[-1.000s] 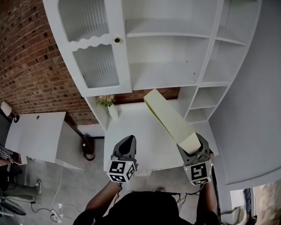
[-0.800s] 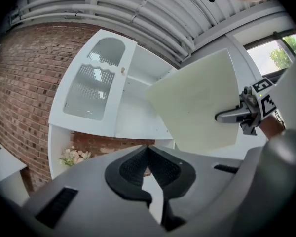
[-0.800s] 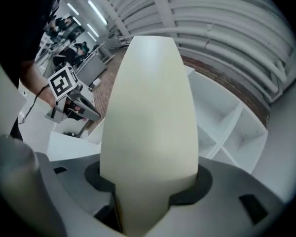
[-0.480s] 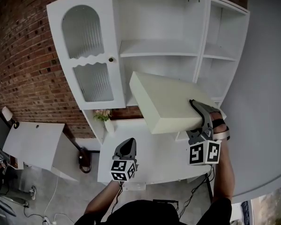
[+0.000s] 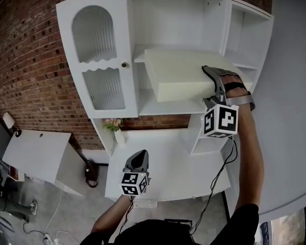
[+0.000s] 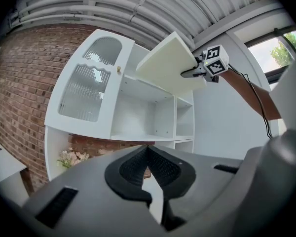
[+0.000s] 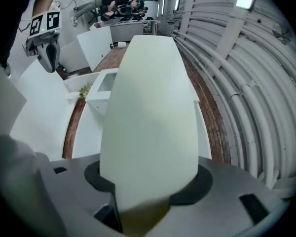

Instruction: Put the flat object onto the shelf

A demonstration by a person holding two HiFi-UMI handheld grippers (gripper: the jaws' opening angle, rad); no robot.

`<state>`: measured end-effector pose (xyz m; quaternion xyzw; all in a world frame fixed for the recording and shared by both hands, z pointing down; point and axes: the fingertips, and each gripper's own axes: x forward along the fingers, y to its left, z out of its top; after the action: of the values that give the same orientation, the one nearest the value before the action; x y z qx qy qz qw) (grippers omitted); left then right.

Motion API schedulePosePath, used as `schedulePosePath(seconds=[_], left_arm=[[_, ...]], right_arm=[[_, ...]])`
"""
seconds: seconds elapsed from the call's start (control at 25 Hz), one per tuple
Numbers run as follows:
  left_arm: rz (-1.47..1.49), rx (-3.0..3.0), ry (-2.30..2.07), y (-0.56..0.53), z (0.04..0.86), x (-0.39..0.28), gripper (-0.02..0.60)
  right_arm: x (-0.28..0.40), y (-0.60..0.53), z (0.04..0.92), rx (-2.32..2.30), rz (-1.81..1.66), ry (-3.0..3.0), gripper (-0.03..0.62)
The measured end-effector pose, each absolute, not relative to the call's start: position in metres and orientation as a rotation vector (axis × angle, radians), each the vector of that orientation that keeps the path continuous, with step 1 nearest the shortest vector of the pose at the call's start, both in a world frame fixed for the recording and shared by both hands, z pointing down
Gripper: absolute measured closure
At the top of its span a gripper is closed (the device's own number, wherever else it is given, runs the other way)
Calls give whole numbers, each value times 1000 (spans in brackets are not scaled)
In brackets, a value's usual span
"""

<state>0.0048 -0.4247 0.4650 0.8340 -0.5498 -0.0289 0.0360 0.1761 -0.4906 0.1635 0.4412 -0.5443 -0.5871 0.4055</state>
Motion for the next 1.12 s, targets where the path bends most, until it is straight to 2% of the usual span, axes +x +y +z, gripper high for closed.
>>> schedulePosePath(seconds=[0.28, 0.68, 0.96, 1.12], left_arm=[[-84, 2562, -1674, -427, 461, 4, 572], [-73, 2637, -1693, -439, 402, 1, 572], [-77, 2703, -1677, -454, 358, 15, 572], [-85, 2726, -1647, -464, 347, 23, 572]], right_arm=[[165, -490, 129, 1136, -1512, -1370, 315], [154, -584, 148, 1065, -1389, -1306, 306], [146, -635, 161, 1063, -1334, -1338, 284], [131, -658, 170, 1023, -1271, -1404, 243]])
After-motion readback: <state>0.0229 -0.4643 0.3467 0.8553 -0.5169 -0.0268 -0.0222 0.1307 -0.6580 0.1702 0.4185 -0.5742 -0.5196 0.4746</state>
